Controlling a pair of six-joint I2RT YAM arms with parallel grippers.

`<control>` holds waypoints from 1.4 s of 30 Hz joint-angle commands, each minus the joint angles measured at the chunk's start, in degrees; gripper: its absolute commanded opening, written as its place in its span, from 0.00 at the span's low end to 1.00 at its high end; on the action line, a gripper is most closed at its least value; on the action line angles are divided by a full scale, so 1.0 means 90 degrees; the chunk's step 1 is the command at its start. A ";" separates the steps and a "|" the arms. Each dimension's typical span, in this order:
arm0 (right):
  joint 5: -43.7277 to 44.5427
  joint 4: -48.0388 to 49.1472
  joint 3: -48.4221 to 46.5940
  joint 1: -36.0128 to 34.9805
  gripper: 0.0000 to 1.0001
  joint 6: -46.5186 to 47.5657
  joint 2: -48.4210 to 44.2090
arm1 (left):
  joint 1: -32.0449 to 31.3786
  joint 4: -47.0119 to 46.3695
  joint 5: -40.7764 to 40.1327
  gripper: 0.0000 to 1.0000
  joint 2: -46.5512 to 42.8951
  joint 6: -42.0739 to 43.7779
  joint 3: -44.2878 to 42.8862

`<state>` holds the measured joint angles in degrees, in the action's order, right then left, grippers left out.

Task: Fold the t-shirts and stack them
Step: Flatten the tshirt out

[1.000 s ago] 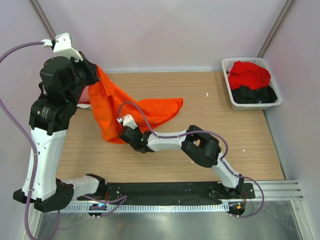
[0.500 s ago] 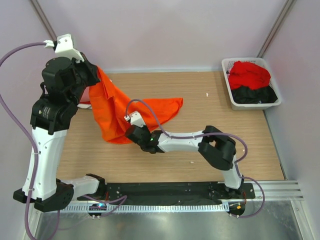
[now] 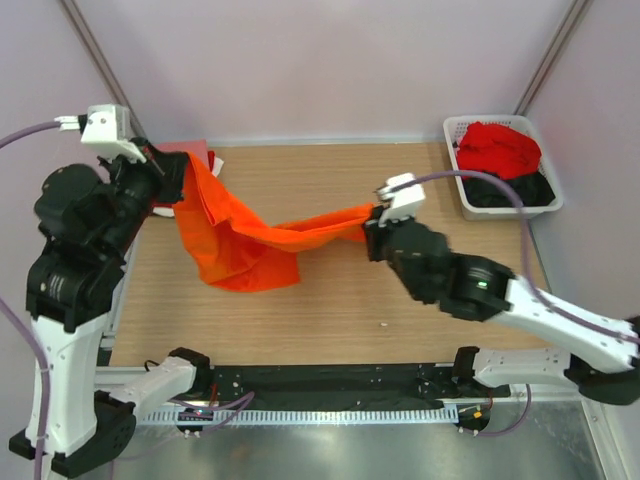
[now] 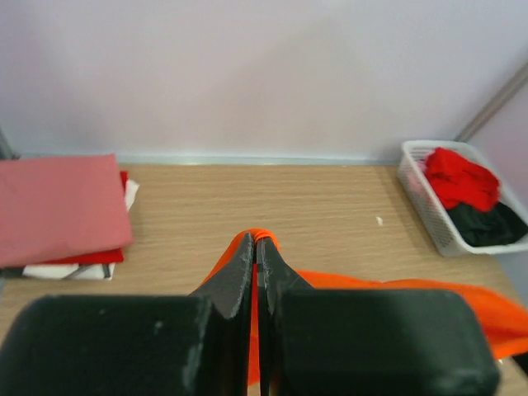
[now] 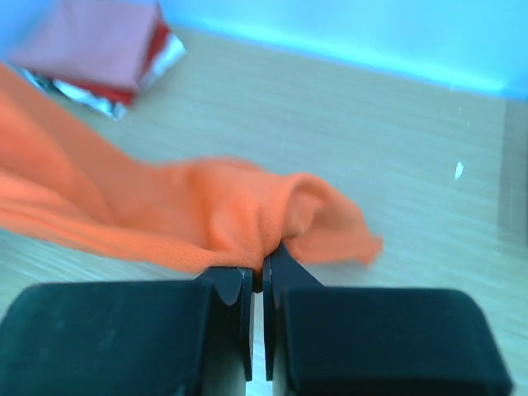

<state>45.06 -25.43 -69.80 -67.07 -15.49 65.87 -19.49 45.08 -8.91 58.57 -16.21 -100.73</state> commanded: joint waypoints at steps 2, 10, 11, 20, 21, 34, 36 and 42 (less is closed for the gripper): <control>-0.0629 -0.0992 -0.0837 -0.0038 0.01 0.0713 -0.1572 | 0.0017 -0.0828 0.1505 0.00 -0.0724 0.0433 0.0030; -0.2425 -0.2262 -0.2700 -0.0038 0.01 0.1271 -0.2786 | 0.0017 -0.1210 0.3156 0.00 -0.1751 0.0746 -0.0253; -0.2554 -0.2330 -0.2848 -0.0029 0.01 0.1262 -0.2855 | 0.0017 -0.1181 0.3254 0.00 -0.1800 0.0727 -0.0398; -0.3220 -0.2712 -0.3622 0.0372 0.01 0.1486 -0.3450 | 0.0017 -0.0976 0.3977 0.00 -0.1742 0.0454 -0.1756; -0.3094 -0.2673 -0.3592 0.0411 0.01 0.1525 -0.3519 | 0.0017 -0.0976 0.4017 0.00 -0.1693 0.0434 -0.1854; 0.1602 -0.1141 -0.0188 0.0372 0.01 0.1495 -0.2388 | 0.0017 -0.0312 0.2517 0.00 -0.0210 0.0746 -0.0676; 0.1683 -0.0535 0.0127 0.0547 0.01 0.1593 -0.2018 | 0.0026 -0.0234 0.2173 0.00 0.0473 0.0833 -0.0459; -0.1418 -0.0492 -0.0306 0.4670 0.01 0.0718 0.0848 | 0.0328 -0.0008 0.1196 0.00 0.3107 0.0971 -0.0857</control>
<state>43.07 -31.86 -66.72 -42.41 -3.20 63.94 -18.61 41.50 8.93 77.69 -8.62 -106.24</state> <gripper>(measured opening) 0.068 0.005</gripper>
